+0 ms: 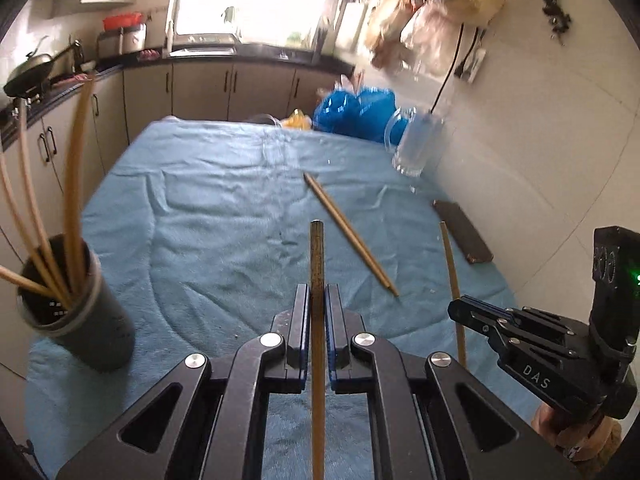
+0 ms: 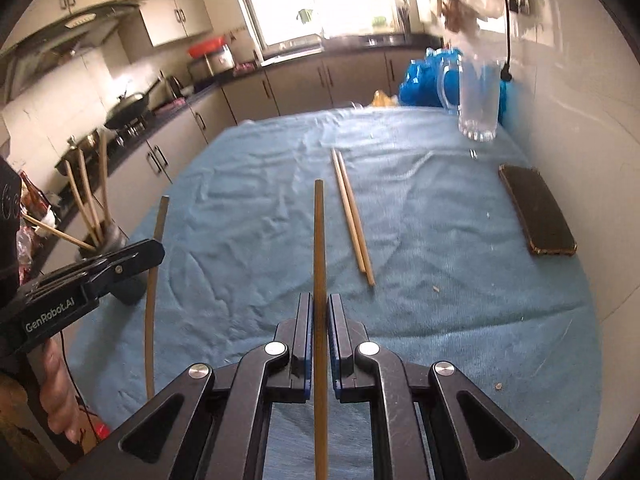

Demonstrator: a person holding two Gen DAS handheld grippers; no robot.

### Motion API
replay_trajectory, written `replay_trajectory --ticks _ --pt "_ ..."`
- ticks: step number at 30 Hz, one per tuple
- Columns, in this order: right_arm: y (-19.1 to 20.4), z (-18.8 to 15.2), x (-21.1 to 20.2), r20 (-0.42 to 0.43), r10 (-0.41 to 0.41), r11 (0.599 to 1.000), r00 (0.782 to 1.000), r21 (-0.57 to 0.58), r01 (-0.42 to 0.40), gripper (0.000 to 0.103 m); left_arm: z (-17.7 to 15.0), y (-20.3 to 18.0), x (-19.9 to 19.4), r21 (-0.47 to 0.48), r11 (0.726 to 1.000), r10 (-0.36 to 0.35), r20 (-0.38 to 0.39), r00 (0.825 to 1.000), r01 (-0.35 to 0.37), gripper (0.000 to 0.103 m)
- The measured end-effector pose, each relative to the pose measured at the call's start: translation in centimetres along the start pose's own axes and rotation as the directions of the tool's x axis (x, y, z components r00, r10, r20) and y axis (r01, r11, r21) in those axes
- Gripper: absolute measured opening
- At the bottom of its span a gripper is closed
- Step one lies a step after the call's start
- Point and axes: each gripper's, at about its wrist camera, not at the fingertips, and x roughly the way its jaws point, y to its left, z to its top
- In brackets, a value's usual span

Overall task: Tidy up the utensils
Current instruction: 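Carry both held chopsticks up and lower them into the black cup, then open both grippers to release the chopsticks into the cup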

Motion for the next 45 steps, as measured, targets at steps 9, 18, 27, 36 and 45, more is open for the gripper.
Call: replay_trajectory --ticks 9,18,27,36,45 --pt "1.6 0.3 -2.3 0.082 0.036 0.999 0.996 -0.022 -0.034 0.008 -0.1 0.6 -6.3 -0.025 1.000 0.009 0.163 0.987 -0.005 0.006" --pt "3.5 0.9 -4.0 0.153 0.075 0.996 0.985 -0.053 -0.067 0.008 0.1 2.2 -11.8 -0.060 0.996 0.081 0.329 0.941 -0.064 0.006" --pt "6.4 3.4 -4.8 0.222 0.150 0.988 0.963 -0.079 -0.136 0.008 2.1 6.8 -15.6 -0.159 0.976 0.205 0.447 0.871 -0.148 0.007" --pt "12.5 8.1 -2.9 0.267 0.303 0.953 0.915 -0.110 -0.283 0.008 4.3 11.6 -16.7 -0.279 0.934 0.341 0.515 0.786 -0.223 0.006" --pt "20.2 12.7 1.2 0.319 0.411 0.912 0.854 -0.148 -0.383 0.008 7.4 14.9 -16.1 -0.339 0.912 0.393 0.563 0.727 -0.230 0.006"
